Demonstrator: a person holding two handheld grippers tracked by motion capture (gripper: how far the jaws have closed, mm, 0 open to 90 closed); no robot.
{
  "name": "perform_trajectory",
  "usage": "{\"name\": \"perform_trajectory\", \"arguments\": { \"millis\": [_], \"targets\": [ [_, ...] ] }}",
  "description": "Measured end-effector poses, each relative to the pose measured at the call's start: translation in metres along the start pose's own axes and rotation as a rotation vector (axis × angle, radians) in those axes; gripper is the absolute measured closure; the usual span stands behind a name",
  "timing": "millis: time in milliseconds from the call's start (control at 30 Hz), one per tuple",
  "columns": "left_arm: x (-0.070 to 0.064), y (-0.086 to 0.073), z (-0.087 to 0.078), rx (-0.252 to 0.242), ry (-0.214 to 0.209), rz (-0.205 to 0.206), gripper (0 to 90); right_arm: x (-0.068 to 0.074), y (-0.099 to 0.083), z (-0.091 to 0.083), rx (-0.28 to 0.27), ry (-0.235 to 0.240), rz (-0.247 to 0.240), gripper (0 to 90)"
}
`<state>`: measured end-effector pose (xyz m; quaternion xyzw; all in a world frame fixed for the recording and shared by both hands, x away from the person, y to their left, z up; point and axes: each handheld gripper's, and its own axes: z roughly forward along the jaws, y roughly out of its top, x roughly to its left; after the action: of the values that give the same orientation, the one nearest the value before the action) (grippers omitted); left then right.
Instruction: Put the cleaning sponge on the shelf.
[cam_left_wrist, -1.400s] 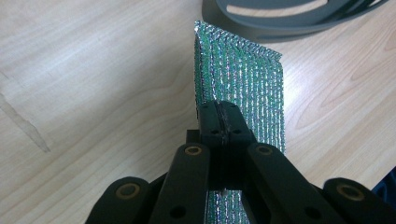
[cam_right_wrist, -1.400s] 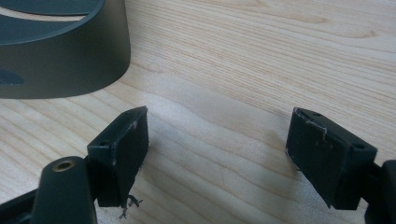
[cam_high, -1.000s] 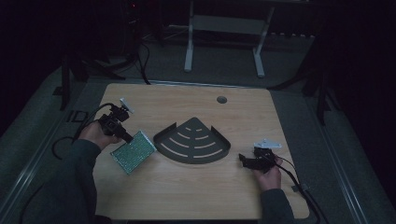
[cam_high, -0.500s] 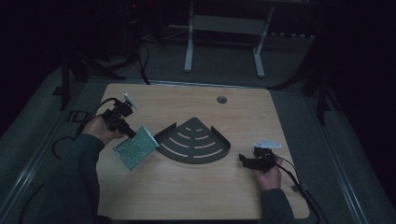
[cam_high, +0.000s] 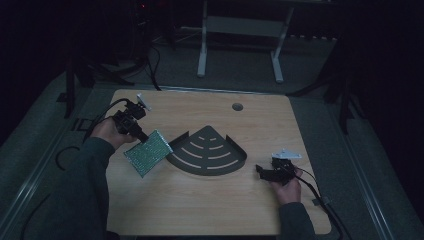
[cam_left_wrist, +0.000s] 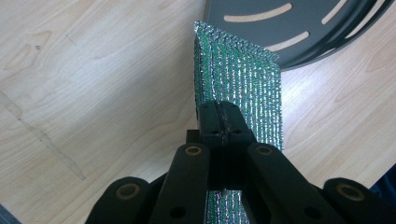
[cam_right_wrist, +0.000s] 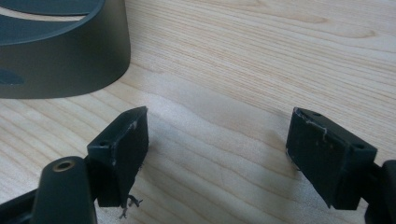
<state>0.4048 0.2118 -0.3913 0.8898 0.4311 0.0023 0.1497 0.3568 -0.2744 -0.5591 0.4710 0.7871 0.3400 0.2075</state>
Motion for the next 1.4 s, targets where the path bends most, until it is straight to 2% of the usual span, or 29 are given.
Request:
{"name": "perform_trajectory", "arguments": {
  "millis": [567,1000,1400],
  "targets": [
    [-0.007,0.020,-0.010,-0.025,0.005,0.033,90.0,0.000,0.000,0.000,-0.001,0.000,-0.001,20.6],
    [-0.012,0.036,-0.009,-0.026,0.018,0.047,90.0,0.000,0.000,0.000,-0.002,0.000,-0.001,20.6],
    [-0.014,0.046,-0.002,-0.030,0.012,0.052,90.0,0.000,0.000,0.000,-0.001,0.000,0.000,20.6]
  ]
}}
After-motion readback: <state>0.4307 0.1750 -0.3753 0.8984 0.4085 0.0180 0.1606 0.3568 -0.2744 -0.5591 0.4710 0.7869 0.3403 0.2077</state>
